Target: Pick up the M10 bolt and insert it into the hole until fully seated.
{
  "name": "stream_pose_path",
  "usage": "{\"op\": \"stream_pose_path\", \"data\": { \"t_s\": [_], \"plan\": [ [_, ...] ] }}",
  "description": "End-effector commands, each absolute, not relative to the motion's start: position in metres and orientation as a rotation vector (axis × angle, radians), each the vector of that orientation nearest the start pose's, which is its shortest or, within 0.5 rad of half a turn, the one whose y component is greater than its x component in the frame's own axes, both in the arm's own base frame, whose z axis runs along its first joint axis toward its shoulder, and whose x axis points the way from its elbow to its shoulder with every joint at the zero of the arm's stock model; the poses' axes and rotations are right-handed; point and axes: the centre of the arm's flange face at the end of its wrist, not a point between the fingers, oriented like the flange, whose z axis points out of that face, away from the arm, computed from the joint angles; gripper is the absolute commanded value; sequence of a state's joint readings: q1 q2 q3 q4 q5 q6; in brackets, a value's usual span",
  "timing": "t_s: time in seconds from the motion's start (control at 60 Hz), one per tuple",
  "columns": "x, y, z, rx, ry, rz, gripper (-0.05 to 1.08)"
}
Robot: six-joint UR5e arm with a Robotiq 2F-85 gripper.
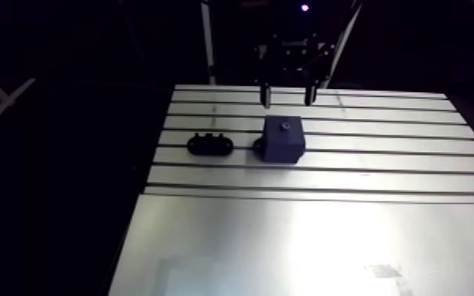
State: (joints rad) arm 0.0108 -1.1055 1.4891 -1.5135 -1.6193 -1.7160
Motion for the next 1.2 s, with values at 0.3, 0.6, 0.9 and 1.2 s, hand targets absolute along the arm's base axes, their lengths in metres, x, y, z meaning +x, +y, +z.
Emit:
{"op": "stream_pose_path", "data": {
  "t_s": [0.3, 0.6, 0.9, 1.2],
  "plan": [
    [-0.586, -0.14, 0.403, -0.226, 2.898, -0.007, 0.0],
    [-0.557, -0.144, 0.46, -0.201, 3.068, 0.006, 0.01],
    [-0.529, -0.147, 0.473, -0.211, 3.069, 0.011, 0.01],
    [-0.524, -0.146, 0.471, -0.207, 3.064, 0.013, 0.01]
  ]
}}
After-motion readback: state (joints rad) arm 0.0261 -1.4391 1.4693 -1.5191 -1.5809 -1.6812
